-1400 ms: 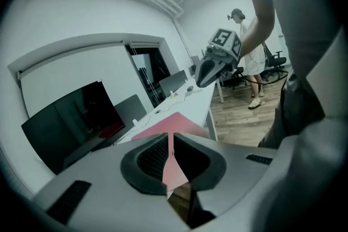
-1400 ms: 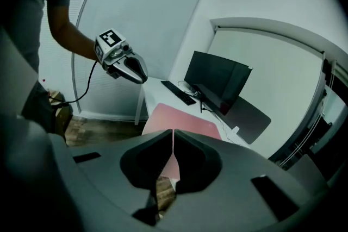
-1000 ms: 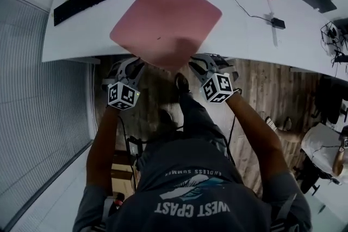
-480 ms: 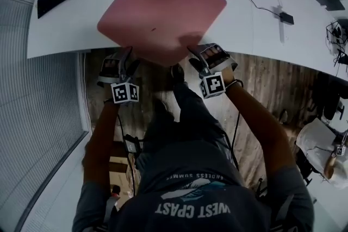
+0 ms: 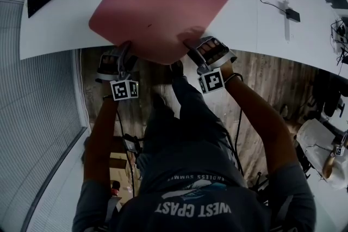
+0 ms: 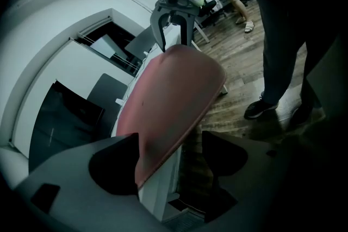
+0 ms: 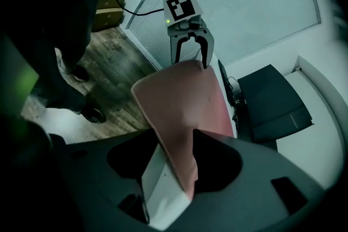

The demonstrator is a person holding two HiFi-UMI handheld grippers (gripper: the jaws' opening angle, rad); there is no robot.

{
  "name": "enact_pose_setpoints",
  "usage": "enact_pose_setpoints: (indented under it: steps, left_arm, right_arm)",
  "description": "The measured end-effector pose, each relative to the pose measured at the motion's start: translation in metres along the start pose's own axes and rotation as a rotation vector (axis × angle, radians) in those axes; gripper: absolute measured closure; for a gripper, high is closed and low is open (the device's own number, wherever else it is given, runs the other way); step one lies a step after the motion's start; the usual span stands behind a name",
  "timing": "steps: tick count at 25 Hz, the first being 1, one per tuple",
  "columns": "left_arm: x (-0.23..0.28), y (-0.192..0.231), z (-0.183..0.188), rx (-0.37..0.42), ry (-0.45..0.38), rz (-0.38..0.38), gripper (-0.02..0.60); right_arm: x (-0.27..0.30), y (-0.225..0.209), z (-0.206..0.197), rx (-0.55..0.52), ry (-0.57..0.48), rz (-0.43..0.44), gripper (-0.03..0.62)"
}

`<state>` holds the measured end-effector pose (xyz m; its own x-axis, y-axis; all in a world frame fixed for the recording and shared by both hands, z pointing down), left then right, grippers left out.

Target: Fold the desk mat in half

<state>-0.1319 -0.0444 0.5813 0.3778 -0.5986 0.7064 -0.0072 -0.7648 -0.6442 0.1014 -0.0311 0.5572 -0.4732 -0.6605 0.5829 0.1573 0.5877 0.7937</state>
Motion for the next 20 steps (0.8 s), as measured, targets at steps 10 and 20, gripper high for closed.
enact_pose_setpoints:
  steps: [10,20]
  left_arm:
    - [-0.024,0.011,0.012,-0.002,-0.110,0.018,0.467]
    - [-0.051,0.082,0.022,-0.132,-0.163,0.101,0.548]
  right_arm:
    - [-0.024,-0.041,0.000,0.184,-0.121,-0.078,0.554]
    - [-0.015,-0.112,-0.023,0.397,-0.093,-0.202,0.556]
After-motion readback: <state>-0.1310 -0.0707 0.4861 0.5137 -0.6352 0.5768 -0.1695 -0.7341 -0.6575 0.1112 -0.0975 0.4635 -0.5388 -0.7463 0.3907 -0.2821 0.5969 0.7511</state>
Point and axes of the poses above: the fingertips, and each gripper's own axes: x forward along the fingers, y to its left, z out of its top, the point moved 8 cm from there along -x, backward along the fingers, and after that the axes turned 8 degrees about -z, right-handed, at the moved point
